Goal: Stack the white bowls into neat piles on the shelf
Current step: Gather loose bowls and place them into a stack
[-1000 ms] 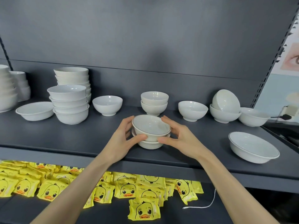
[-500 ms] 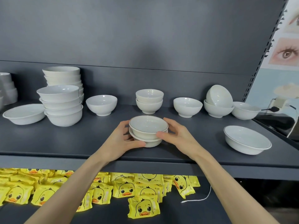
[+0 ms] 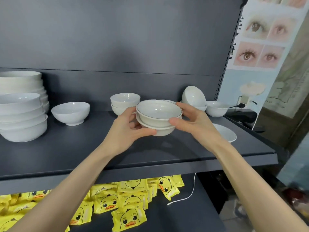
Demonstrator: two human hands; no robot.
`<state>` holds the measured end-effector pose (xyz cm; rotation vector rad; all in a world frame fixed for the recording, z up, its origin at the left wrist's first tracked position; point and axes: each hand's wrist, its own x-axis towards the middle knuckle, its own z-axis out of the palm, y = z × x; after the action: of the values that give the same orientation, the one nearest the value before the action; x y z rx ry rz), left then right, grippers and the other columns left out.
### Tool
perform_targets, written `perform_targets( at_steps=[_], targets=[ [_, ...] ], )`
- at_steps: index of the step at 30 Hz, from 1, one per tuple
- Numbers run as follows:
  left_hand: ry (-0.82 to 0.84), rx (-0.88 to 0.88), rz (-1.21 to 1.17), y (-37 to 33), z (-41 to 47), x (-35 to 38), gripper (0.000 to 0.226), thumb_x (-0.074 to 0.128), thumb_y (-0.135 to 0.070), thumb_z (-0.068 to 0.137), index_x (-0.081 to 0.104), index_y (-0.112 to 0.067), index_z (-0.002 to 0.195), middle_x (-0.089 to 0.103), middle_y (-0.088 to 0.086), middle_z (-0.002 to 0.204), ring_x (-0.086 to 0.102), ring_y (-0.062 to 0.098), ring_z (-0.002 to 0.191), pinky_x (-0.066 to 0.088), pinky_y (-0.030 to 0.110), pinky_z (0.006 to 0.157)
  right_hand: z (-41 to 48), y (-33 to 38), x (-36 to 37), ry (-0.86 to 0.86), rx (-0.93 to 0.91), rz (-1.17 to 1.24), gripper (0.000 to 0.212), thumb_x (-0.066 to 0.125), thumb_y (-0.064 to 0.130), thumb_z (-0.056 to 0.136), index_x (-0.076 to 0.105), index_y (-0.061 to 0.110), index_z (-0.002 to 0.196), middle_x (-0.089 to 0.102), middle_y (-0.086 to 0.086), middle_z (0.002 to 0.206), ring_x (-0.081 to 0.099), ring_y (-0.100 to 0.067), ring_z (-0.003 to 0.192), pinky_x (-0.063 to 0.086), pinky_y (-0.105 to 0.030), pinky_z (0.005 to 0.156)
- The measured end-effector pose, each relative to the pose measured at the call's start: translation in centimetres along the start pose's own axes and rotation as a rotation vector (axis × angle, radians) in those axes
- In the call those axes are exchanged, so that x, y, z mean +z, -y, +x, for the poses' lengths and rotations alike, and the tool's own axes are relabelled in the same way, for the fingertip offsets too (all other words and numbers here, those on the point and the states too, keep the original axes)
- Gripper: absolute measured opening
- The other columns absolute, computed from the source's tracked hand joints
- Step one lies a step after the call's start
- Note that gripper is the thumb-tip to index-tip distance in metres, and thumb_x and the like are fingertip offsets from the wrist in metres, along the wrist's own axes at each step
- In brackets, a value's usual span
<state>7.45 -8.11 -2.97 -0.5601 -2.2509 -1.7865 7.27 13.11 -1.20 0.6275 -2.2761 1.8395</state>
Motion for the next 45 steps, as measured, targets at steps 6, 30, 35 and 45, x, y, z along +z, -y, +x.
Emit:
perform_targets(
  at_steps=[6,30,35,45],
  targets=[
    [0.064,0.049,0.001,-2.4,2.7,7.1,0.065,0.081,-0.009,0.070,0.049,-0.016,0.126,0.066,-0.005,0.117,0.066,0.004,0.101,0.052,0.014,0.086,-1.9,0.4,-7.6,-0.116,0.027,-0.006,0.075,0.084,0.030,0.066,0.053,0.022,0.134,0.060,0.017,0.124,0.065,0.000,0.102,0.052,-0.030,0.095],
    [0.000,-0.122,0.376,0.1,5.1,20.1,0.092,0.070,-0.068,0.055,0.044,-0.028,0.134,0.062,-0.019,0.122,0.057,0.004,0.115,0.045,0.038,0.103,-2.1,-6.5,-19.8,0.102,0.081,0.118,0.028,0.068,0.005,0.084,0.066,0.023,0.105,0.073,0.011,0.106,0.066,0.000,0.100,0.049,-0.009,0.076],
    [0.016,-0.120,0.370,0.3,5.1,20.4,0.095,0.069,-0.069,0.056,0.041,-0.027,0.137,0.060,-0.019,0.127,0.055,0.002,0.118,0.044,0.037,0.104,-1.8,-7.1,-20.2,0.127,0.073,0.123,0.030,0.067,0.001,0.084,0.065,0.026,0.101,0.073,0.017,0.097,0.067,0.004,0.094,0.048,-0.008,0.075],
    [0.012,-0.126,0.090,1.1,4.1,20.8,0.080,0.080,-0.014,0.071,0.039,-0.018,0.141,0.057,-0.010,0.133,0.055,0.001,0.119,0.048,0.022,0.098,-1.9,-8.8,-19.8,0.043,0.099,0.175,0.049,0.074,0.000,0.077,0.054,0.024,0.115,0.064,0.024,0.098,0.063,0.017,0.084,0.048,-0.005,0.068]
  ],
)
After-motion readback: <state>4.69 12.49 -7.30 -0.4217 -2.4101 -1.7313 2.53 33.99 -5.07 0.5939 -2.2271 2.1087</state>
